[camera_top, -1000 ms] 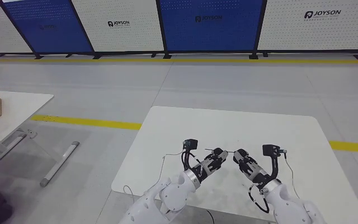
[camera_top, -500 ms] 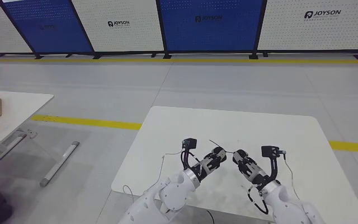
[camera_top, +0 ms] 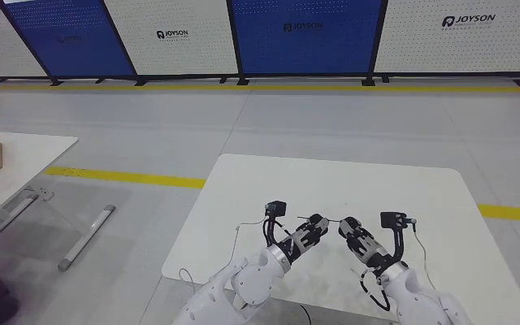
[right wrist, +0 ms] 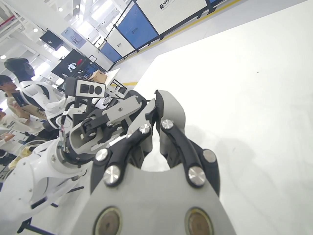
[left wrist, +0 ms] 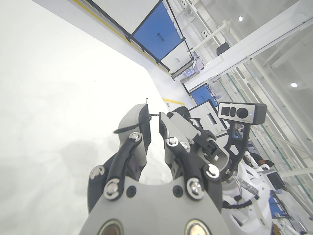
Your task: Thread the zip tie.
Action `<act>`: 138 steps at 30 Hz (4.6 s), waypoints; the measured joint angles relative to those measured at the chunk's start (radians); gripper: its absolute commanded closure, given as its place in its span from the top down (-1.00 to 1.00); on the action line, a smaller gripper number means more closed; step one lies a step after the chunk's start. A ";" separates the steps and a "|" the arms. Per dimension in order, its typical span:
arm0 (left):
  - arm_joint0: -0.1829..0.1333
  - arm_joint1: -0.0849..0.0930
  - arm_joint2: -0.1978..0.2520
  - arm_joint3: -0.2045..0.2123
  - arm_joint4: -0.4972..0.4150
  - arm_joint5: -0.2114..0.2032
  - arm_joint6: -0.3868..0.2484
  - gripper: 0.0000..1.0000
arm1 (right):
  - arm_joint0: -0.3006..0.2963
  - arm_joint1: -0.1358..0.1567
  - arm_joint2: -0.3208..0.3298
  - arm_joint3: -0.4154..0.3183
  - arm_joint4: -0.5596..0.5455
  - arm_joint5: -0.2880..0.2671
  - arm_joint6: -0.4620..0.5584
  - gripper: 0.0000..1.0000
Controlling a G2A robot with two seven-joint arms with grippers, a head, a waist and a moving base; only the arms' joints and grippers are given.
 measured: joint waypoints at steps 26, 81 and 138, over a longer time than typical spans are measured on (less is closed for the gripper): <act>-0.006 -0.006 0.008 0.011 -0.004 0.001 0.020 -0.58 | -0.017 0.001 -0.004 0.001 -0.067 -0.022 -0.033 -1.00; 0.010 0.004 -0.011 -0.020 -0.008 -0.074 -0.042 -1.00 | 0.091 0.011 0.059 0.054 0.349 0.050 0.274 -1.00; 0.020 0.008 -0.036 -0.018 -0.021 -0.043 -0.003 -1.00 | 0.087 0.030 0.052 0.052 0.282 0.058 0.228 -1.00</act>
